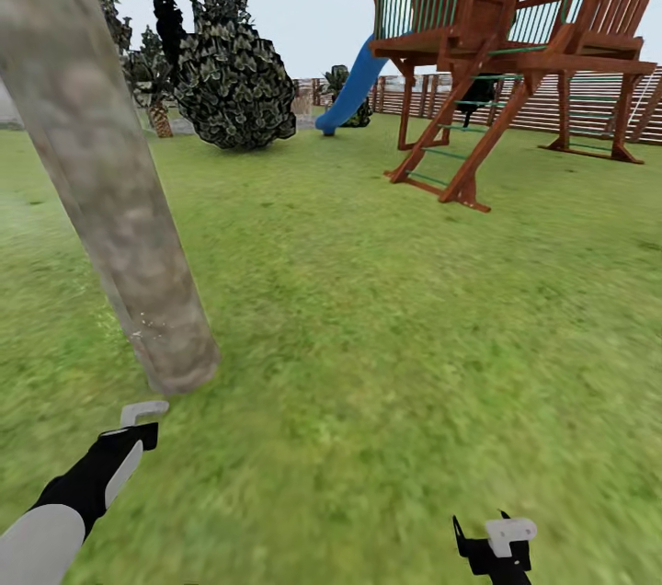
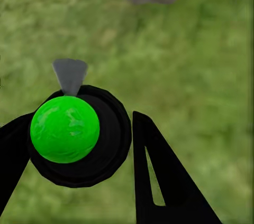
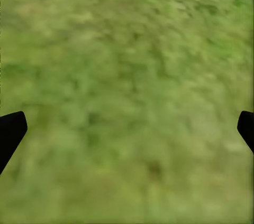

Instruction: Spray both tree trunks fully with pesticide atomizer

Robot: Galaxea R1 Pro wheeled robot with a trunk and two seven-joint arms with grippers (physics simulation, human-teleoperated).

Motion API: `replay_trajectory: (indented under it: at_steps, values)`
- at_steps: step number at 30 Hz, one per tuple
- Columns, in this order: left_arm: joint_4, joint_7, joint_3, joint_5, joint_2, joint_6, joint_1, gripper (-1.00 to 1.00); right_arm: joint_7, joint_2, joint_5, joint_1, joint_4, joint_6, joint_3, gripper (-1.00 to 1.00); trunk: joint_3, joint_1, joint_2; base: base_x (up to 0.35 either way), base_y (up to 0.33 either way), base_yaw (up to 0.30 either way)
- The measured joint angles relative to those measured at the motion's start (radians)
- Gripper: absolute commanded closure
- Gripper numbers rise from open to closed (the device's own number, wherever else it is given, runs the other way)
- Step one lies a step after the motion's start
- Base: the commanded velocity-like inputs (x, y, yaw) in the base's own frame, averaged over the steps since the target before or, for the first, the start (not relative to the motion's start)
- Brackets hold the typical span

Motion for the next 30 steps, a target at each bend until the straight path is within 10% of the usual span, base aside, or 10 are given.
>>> replay_trajectory:
  at_steps: [6,9,11,15,18,20,28,30]
  values:
    - [-0.043,-0.057,-0.007,-0.008,-0.015,0.026,-0.046,1.00,-0.001,0.000,-0.002,0.000,-0.001,0.000,0.000,-1.00,0.000,0.000,0.000,0.000,-0.002,0.083]
    - [-0.049,-0.189,-0.008,-0.021,0.032,0.138,-0.124,1.00,-0.001,0.000,-0.001,0.000,-0.001,0.000,0.000,-1.00,0.000,0.000,0.000,0.000,0.000,0.001]
    - [-0.088,-0.280,-0.020,-0.109,0.104,0.173,-0.153,1.00,-0.001,0.000,-0.001,0.000,-0.001,0.000,0.000,-1.00,0.000,0.000,0.000,0.000,0.000,0.000]
    - [-0.163,-0.486,-0.096,-0.240,0.098,0.278,-0.189,1.00,-0.001,0.000,-0.001,0.000,0.000,0.000,0.000,-1.00,0.000,0.000,0.000,0.000,0.000,0.000]
    - [-0.162,-0.502,-0.081,-0.253,0.189,0.295,-0.213,1.00,0.000,0.000,-0.001,0.000,0.000,0.000,0.000,-1.00,0.000,0.000,0.000,0.000,0.000,0.000]
    - [-0.168,-0.505,-0.006,-0.253,0.221,0.296,-0.206,1.00,0.000,0.000,-0.001,0.000,-0.001,0.000,0.000,-1.00,0.000,0.000,0.000,0.000,0.000,0.000]
    - [-0.174,-0.497,0.027,-0.240,0.220,0.297,-0.201,1.00,-0.001,0.000,-0.001,0.000,-0.001,0.000,0.000,-1.00,0.000,0.000,0.000,0.189,0.000,0.138]
    - [-0.174,-0.497,0.024,-0.236,0.186,0.297,-0.201,1.00,-0.001,0.000,-0.001,0.000,-0.001,0.000,0.000,-1.00,0.000,0.000,0.000,0.009,0.000,0.015]
